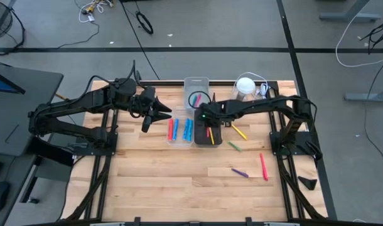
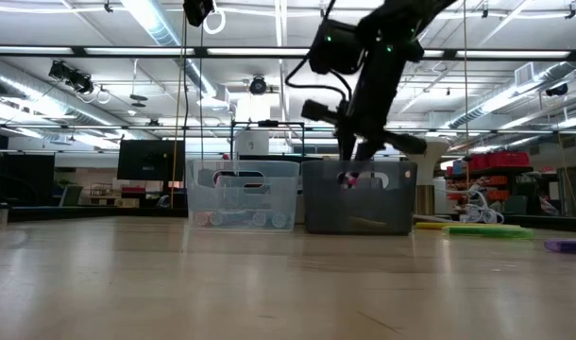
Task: Pick & Place Markers
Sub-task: Put the left pink marker pen into the black bin
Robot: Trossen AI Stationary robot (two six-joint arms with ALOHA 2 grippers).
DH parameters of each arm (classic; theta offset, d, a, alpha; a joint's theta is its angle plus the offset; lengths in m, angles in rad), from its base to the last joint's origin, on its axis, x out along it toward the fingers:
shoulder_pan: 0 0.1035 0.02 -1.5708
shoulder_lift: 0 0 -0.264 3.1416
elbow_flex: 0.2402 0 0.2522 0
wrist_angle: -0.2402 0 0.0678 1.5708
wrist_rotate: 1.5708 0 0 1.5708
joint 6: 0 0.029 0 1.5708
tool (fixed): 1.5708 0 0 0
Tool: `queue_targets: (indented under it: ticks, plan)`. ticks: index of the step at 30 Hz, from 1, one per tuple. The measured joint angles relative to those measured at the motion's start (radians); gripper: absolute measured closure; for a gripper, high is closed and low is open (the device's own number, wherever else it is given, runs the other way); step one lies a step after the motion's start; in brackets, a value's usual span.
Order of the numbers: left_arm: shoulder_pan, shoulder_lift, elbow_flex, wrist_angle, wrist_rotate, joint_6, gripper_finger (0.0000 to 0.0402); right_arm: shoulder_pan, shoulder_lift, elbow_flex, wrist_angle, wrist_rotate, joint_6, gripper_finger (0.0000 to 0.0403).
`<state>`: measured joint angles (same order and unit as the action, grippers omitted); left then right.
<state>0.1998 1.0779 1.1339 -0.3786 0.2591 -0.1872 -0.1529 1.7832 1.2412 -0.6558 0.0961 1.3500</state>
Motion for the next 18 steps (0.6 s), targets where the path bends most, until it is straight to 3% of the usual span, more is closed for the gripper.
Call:
queue_targets:
  ticks: [6,13,18]
  plan:
    - [0.000,0.000,0.000,0.000,-0.004,0.000,0.0266,-0.004,0.000,-0.101,0.118,-0.038,0.030,0.0387]
    - [0.000,0.000,0.000,0.000,-0.019,0.010,0.0266,-0.004,0.000,-0.112,0.135,-0.049,0.026,0.0386]
    - [0.000,0.000,0.000,0.000,-0.019,0.014,0.0266,-0.004,0.000,-0.112,0.150,-0.050,0.026,0.0347]
